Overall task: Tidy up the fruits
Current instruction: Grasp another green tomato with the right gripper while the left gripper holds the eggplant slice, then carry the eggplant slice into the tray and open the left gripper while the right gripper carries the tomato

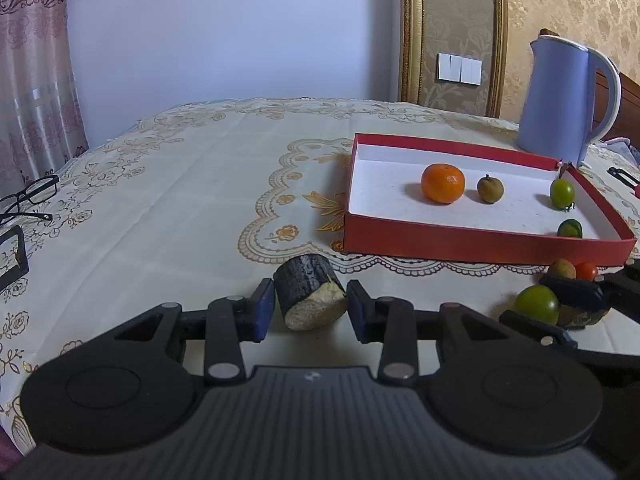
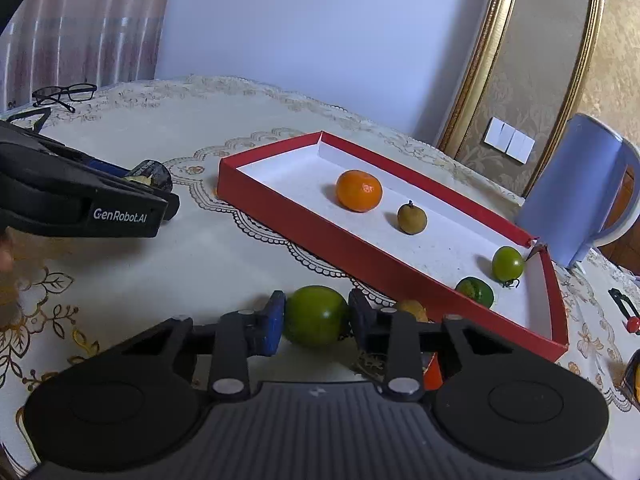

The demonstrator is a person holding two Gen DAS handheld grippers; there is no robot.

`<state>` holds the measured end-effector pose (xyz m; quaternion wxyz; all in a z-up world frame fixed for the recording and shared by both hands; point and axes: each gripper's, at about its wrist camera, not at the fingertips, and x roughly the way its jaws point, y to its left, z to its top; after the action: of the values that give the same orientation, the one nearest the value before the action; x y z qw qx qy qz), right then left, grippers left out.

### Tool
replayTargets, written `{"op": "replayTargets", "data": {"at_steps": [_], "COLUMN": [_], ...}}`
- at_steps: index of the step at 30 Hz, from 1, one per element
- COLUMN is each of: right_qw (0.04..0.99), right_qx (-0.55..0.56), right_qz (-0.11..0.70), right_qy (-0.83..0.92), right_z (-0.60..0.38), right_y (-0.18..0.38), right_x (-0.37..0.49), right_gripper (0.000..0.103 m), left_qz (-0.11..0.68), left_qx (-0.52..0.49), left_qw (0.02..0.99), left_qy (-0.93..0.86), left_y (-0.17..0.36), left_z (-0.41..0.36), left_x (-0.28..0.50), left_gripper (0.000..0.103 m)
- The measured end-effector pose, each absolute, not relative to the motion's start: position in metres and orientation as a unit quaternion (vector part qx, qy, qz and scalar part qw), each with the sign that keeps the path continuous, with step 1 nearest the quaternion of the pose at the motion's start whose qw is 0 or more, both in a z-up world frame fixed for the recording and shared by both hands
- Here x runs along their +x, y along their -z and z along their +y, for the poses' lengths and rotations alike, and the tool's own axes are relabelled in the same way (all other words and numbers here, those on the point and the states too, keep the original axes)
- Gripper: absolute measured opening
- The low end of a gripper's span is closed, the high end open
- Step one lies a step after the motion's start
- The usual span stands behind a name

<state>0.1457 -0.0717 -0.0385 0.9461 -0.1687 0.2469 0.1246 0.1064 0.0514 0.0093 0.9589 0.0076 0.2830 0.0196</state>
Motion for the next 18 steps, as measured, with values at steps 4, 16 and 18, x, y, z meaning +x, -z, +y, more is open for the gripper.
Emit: {"op": "replayTargets", "data": {"at_steps": [4,16,18], "right_qw": [0.947,0.964,0.970], "right_qx": [-0.160,-0.089,-0.081], "right_qz": [0.245,0.195,0.182], "right_qy": [-0.130,-0.155,-0.139], "right_z": [-0.074,-0.103,-0.115], "right_y": [0.038,0.020,0.014], "right_x": [0.142,0.104,0.095], "right_gripper": [0.033,0.033,0.033], "left_qz": [0.283,0.261,0.253], "left_qx": [0.008,0.008,0.000], "left_qw": [0.959,0.965,0.967], "left_qy": [-0.019,0.001,0.013], "left_y": [-0.008,-0.032,-0.041], "left_z": [0.052,0.049,0.050], "left_x": [0.106,0.101,0.102], "left_gripper": [0.036,0.036,0.035]}}
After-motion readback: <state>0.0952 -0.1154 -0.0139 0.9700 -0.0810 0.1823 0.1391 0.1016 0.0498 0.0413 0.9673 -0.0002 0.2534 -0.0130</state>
